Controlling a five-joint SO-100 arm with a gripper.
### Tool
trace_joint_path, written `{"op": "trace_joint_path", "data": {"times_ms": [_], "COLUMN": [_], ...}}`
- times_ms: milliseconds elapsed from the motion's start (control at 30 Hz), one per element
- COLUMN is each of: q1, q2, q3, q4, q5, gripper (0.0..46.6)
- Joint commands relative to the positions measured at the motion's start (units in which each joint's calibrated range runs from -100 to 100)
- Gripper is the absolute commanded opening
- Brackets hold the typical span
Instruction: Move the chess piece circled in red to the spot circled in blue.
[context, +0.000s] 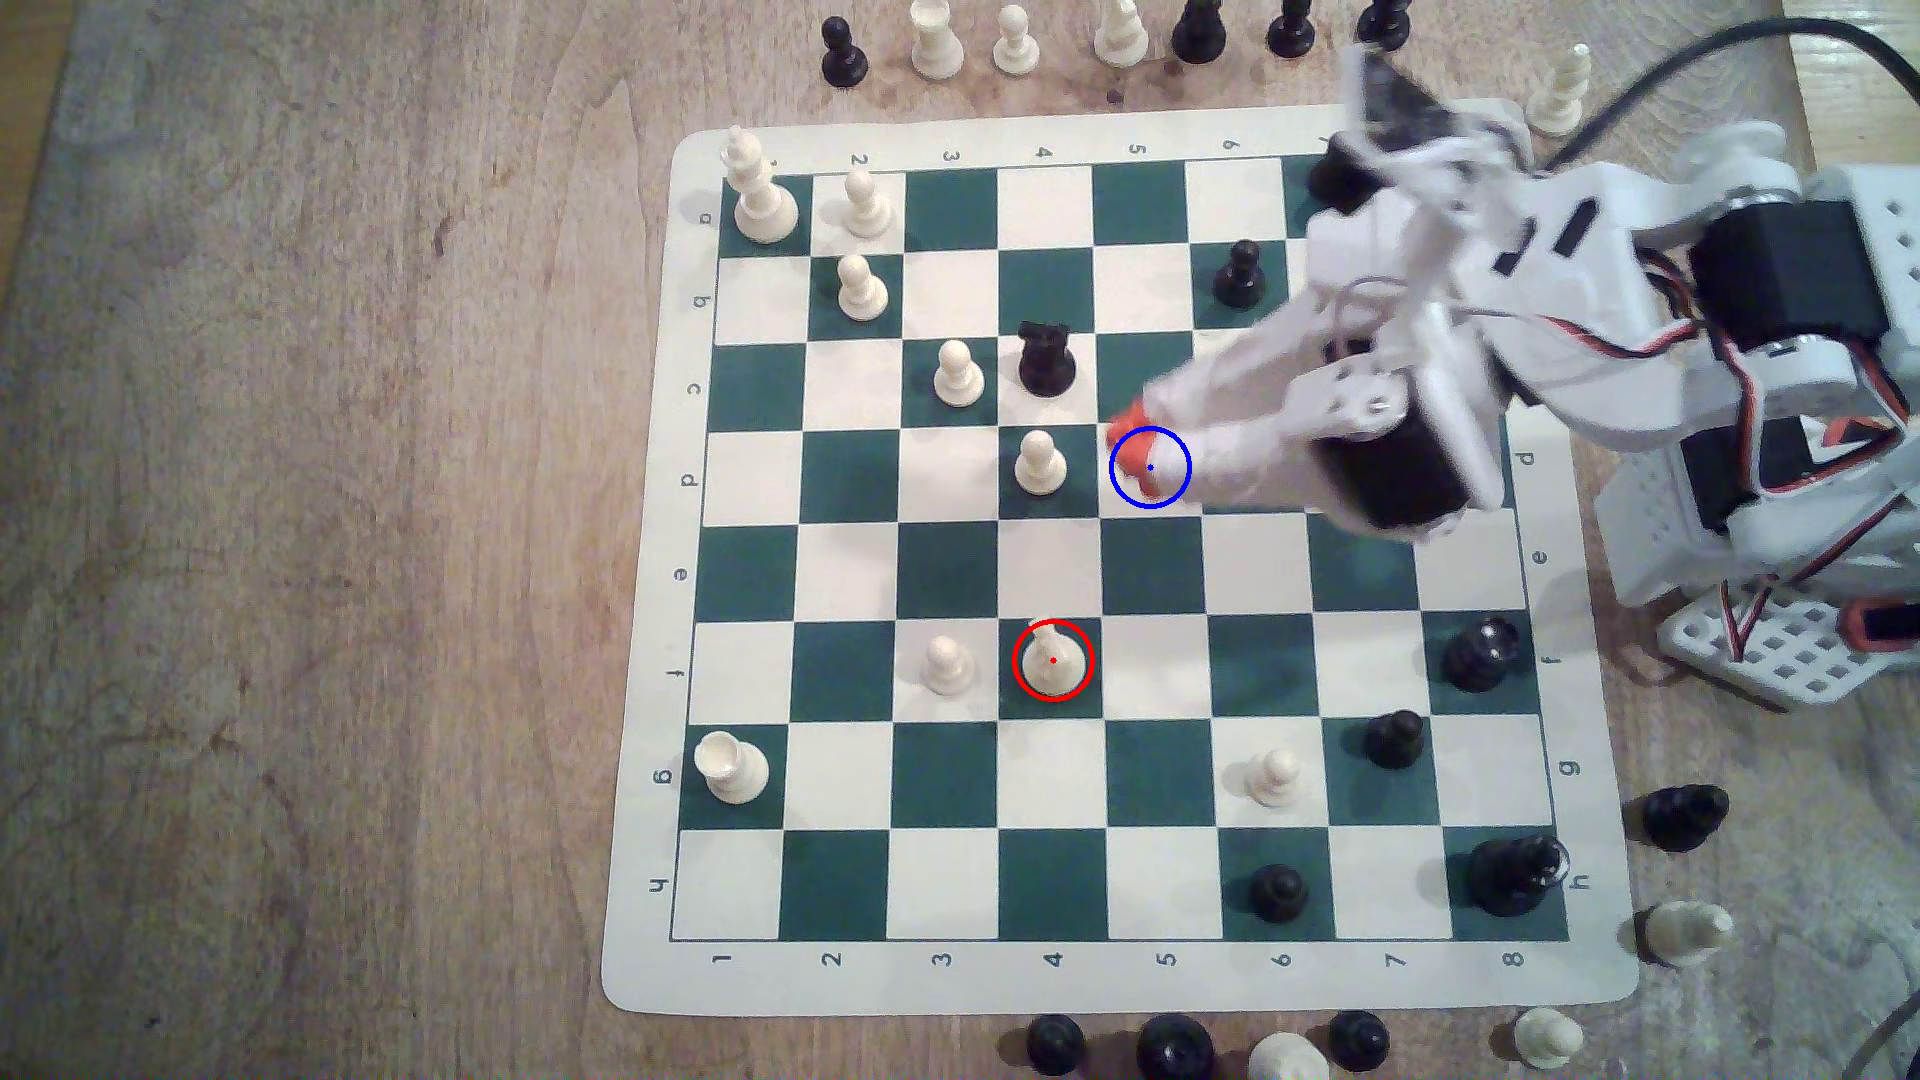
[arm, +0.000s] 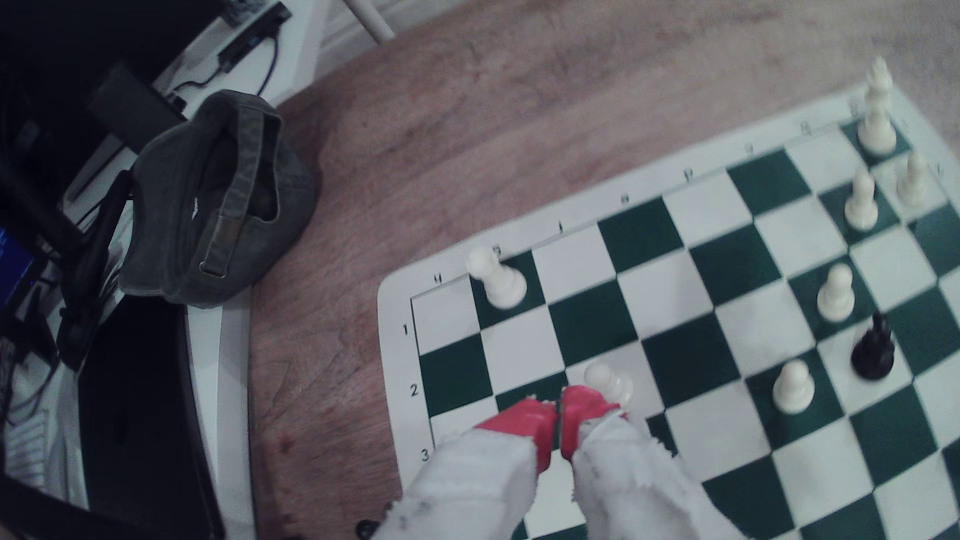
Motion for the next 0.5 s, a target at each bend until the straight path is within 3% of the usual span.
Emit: {"op": "trace_joint_path", "data": {"times_ms": [0, 100, 133, 233, 267, 367, 467], "q1": [-0.6, -0.4, -0.3, -0.4, -0.6, -0.6, -0.4], "q2": [12.9, 18.4, 23.2, 28.1, 30.4, 34.2, 38.8], "q3": [-15.2, -18.1, -21.2, -24.6, -25.9, -28.0, -30.5], "q4": [4.0, 4.0, 4.2, 5.3, 6.1, 8.0, 11.3], "q5": [-7.2, -10.1, -12.3, -14.7, -15.7, -16.1, -15.5], "gripper": [0.2, 0.2, 0.2, 0.2, 3.9, 8.2, 9.6]}}
